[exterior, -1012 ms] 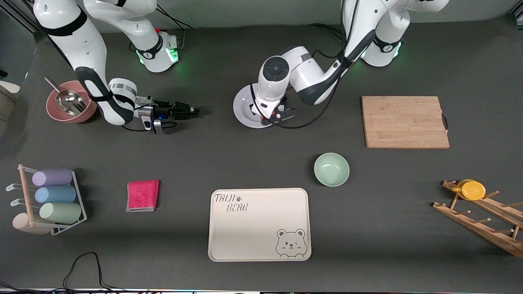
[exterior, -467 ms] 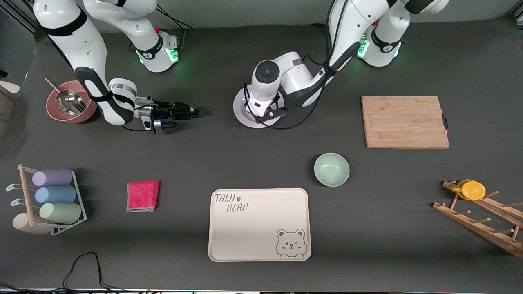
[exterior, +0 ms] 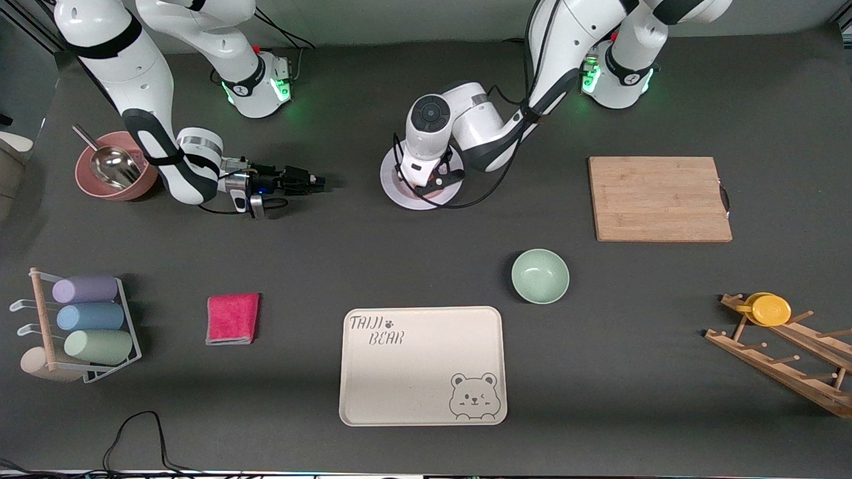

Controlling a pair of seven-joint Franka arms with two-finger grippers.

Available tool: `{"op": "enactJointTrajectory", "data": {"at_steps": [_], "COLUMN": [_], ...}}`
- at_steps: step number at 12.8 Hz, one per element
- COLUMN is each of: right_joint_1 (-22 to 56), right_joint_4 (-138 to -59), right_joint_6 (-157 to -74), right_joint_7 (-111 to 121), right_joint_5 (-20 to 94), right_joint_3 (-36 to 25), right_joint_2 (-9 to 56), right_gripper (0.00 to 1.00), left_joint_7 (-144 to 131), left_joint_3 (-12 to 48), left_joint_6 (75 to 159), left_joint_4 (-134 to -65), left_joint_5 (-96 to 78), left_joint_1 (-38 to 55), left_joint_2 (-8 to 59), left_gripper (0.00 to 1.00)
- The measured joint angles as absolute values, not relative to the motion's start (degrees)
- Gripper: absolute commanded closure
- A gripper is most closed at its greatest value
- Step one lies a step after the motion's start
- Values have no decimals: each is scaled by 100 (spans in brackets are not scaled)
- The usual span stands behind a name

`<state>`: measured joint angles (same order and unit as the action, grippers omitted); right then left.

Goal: Place orange and plate with both arms
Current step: 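Lower the orange onto the white plate and open the left gripper, then withdraw the left gripper while the right gripper reaches the plate rim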

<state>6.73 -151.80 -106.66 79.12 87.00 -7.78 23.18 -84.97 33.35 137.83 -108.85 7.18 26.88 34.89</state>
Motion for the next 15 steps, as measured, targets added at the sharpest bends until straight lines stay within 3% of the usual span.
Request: {"op": "enactJointTrajectory", "data": {"at_steps": [5,8,11,13,15], "right_joint_1": [711,999,1427,1706,1963], "right_joint_4": [-15175,-15130,-15045,-14960,-14872], "right_joint_6": [-10666,-10666,-10675,-10676,-10679], "right_joint_7": [7912,7916,7931,7945,8061], "right_joint_5": [8712,9233,9889,10284,10720], "right_joint_3": [-725,-641,-470,-388,-308], "right_joint_2": [2328,2403,2528,2622,2725], "right_gripper": [55,55,55,55,55], "left_joint_7": [-8604,-8229,-7073,-6286,-5155], "left_joint_3": [3299,3255,3185,2787,2005], "left_joint_6": [13674,12766,11749,11338,11063], "left_joint_4": [-10820,-10614,-10554,-10556,-10565], "left_joint_5": [729,818,814,712,143], "left_joint_1": [2664,2354,1606,1362,1341], "left_joint_2": [3464,3121,2321,1830,1455], "left_gripper": [0,0,0,0,0]}}
